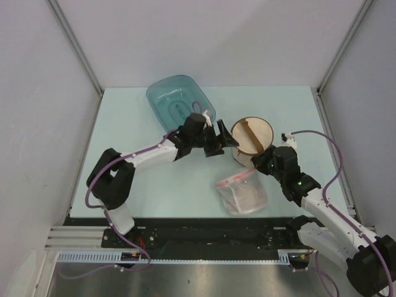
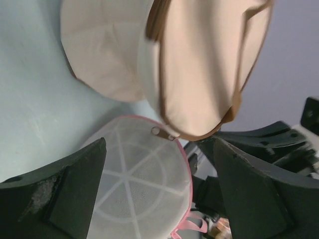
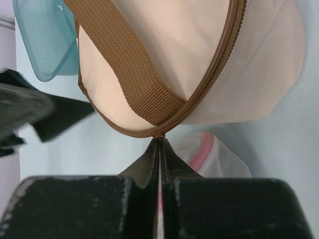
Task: Unzip the laundry bag and remove the bra
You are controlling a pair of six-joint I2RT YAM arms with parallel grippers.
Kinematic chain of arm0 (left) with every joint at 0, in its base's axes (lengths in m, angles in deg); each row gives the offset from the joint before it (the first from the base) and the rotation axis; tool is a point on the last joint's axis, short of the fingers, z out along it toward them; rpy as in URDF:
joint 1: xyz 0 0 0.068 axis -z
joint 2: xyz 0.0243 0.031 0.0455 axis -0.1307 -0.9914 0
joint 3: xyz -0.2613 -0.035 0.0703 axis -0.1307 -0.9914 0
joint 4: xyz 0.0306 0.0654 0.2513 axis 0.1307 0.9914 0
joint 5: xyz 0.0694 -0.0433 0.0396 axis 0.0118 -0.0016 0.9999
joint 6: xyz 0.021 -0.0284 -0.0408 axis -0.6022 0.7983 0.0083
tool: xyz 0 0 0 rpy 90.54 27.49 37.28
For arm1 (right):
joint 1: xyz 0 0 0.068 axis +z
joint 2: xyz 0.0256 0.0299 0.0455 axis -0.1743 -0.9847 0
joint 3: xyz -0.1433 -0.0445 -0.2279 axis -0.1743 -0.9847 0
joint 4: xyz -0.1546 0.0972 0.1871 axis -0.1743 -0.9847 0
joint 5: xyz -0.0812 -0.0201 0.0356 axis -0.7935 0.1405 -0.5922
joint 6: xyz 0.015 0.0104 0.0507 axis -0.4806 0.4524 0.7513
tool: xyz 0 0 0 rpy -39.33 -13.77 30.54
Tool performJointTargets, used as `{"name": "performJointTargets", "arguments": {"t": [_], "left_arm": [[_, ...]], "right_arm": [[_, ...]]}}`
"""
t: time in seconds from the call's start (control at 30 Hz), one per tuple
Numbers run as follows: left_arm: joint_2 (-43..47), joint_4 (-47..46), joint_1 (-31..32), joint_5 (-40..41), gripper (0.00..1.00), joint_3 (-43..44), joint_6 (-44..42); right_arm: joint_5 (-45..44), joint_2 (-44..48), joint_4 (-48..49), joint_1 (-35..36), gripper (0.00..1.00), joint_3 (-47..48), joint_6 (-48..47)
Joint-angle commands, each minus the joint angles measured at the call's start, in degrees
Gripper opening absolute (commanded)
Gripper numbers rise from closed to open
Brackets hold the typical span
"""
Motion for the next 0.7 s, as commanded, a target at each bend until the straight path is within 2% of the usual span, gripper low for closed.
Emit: {"name": "performJointTargets", "arguments": {"t": [0.0,0.13,0.4,0.5,0.53,0.6,0.63,0.67], "left_arm": [[-1.1,-17.1,3.2,-3.6,0.91,-5.1,10.0],[-3.0,-14.5,3.9,-2.2,0.88,-3.3,10.9],[-7.6,-16.7,6.3,-2.1,0.87,0.7,13.3],[-9.8,-16.1,6.9,-2.6,0.69,2.6,14.0],[-10.3,-15.8,7.0,-2.2,0.56,2.9,14.1],[-10.6,-11.2,7.0,-1.0,0.46,5.4,12.6],[-10.4,-8.4,7.1,1.2,0.33,6.5,11.7],[-9.4,-4.0,7.1,2.3,0.25,7.0,10.9]], "right_arm": [[0.5,-0.1,0.6,-0.3,0.0,2.4,0.2],[0.8,-0.2,0.2,-0.5,0.0,2.4,-0.2],[1.9,0.0,0.1,-0.7,0.0,2.5,-0.8],[1.4,1.1,-2.3,-0.7,0.0,2.5,-1.3],[1.2,1.9,-2.7,-0.7,0.0,2.5,-1.8],[1.2,2.7,-3.9,-0.7,0.0,2.6,-2.2],[1.1,3.2,-4.3,-0.8,0.0,2.9,-3.5],[1.2,3.2,-6.1,-0.9,0.0,3.4,-4.6]]}}
